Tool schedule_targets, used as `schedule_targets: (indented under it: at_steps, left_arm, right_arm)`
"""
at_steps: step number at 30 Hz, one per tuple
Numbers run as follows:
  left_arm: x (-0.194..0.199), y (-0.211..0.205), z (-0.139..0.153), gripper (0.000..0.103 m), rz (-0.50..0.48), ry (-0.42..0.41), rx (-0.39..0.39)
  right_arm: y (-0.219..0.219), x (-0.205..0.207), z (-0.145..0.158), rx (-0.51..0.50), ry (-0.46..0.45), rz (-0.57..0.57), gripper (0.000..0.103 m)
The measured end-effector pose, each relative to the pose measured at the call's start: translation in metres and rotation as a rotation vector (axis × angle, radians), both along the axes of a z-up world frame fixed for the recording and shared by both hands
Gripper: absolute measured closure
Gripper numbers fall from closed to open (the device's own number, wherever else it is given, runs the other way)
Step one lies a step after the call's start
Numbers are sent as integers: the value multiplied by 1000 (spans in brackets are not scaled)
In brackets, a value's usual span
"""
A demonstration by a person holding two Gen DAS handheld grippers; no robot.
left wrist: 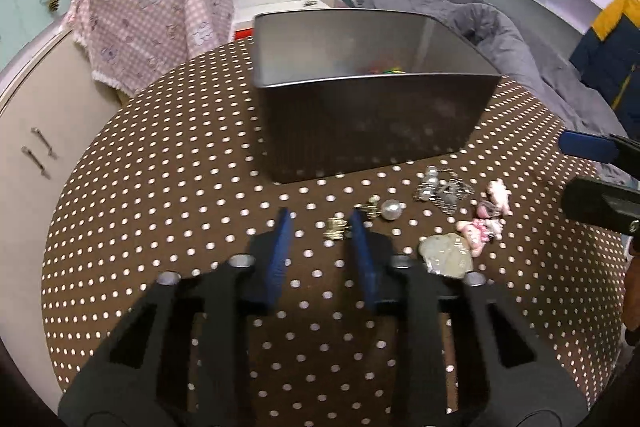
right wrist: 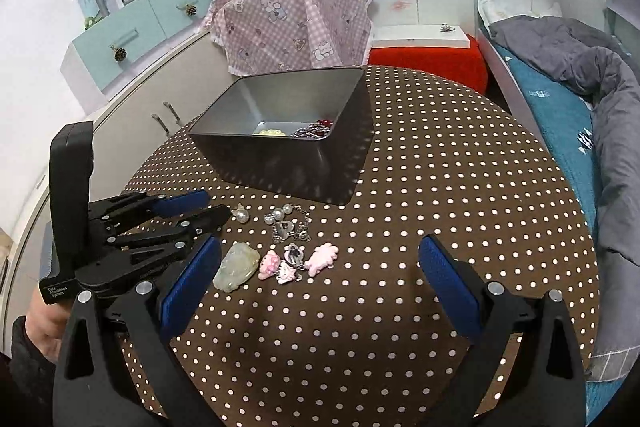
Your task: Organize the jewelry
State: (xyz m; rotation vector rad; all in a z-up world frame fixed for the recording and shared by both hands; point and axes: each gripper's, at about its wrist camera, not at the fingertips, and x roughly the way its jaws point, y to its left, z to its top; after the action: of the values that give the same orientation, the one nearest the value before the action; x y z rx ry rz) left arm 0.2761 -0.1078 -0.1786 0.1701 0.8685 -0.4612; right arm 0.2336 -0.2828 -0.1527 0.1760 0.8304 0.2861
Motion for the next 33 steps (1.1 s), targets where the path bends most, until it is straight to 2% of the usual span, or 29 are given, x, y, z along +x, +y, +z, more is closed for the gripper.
schedule_targets:
  at_steps: [5,7,12,16,18,19,21,26,33]
  left_arm:
    - [-5,14,3,95,23,9,-49]
    - [-5,22,4,95,43,5,-59]
    - [-14,47,14,95,97,-19,-82]
    - [-17,61,22,95,130,-30,-100]
    - [-19,66,24,95,143,-33,-108]
    - [-19,67,25,95,147,-34,-109]
    - [-20,68,25,95,148,-34,-114]
    - [-23,70,29,95,144,-39,-128]
    - [-22,69,57,95,117,-90,-164]
  right_arm:
    - [25,5,2,-21,-27,94,9]
    - [38,11,1,-35,-34,141,16]
    - [70,31,-6,-85,-34,246,45]
    - [92,46,-20,-164,-17,319,57]
    - [97,49,-29,-206,0,336,70]
    - [100,50,-35,-231,11,348,84]
    - [100,46,-37,-242,-4,352,93]
    - [88,35,-27,-203,-13,338,94]
    - [55,16,29,-85,-111,302,94]
